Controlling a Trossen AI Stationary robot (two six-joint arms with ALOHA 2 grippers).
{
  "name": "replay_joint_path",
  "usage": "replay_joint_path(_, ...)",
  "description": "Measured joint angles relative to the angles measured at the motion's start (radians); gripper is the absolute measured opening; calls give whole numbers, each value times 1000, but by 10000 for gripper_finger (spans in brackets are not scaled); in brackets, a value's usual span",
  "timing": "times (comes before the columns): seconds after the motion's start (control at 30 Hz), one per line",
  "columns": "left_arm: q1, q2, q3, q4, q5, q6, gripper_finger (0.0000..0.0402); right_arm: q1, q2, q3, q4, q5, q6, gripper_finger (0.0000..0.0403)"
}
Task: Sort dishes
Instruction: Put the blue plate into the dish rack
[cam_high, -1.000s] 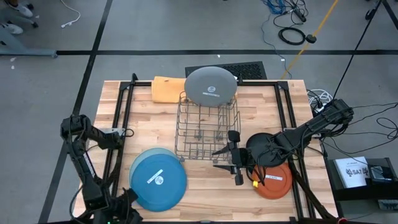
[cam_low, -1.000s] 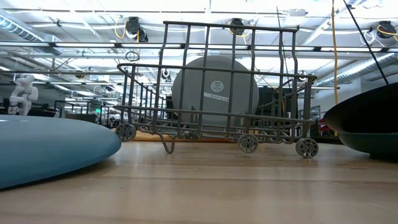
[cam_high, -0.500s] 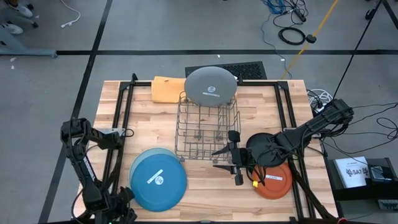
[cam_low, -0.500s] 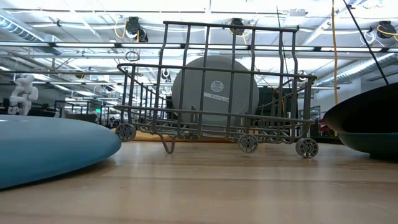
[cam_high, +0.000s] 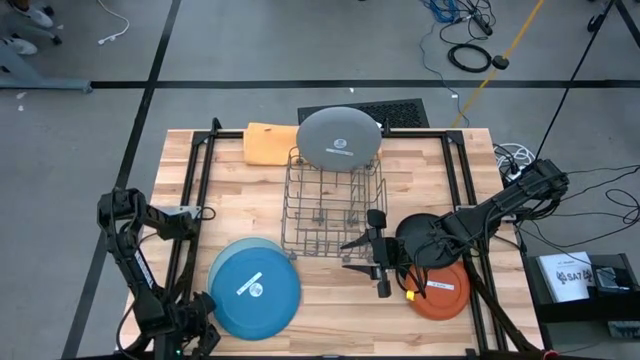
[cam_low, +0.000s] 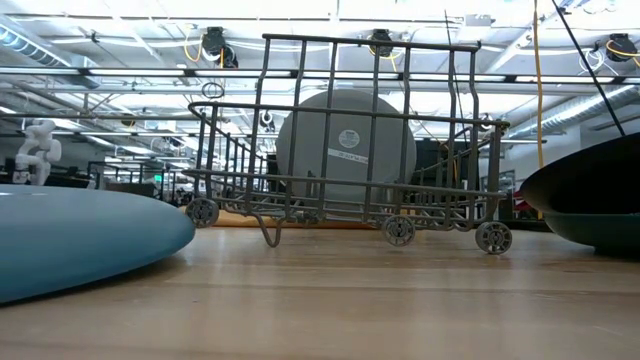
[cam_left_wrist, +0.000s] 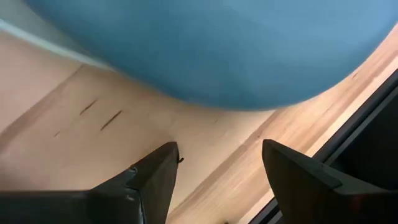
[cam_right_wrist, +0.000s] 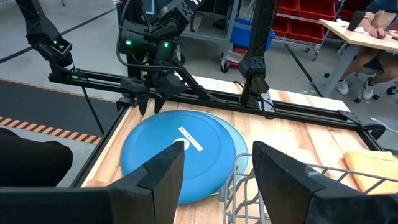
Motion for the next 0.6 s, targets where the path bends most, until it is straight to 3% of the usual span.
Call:
replay_joint_path(0.23, 14, 12, -5, -26, -163, 32, 239, 0, 0, 0, 0, 0, 0, 183)
replay_joint_path(0.6, 22, 17, -7, -15, -237, 31, 239, -3, 0, 0, 3, 1, 0, 183)
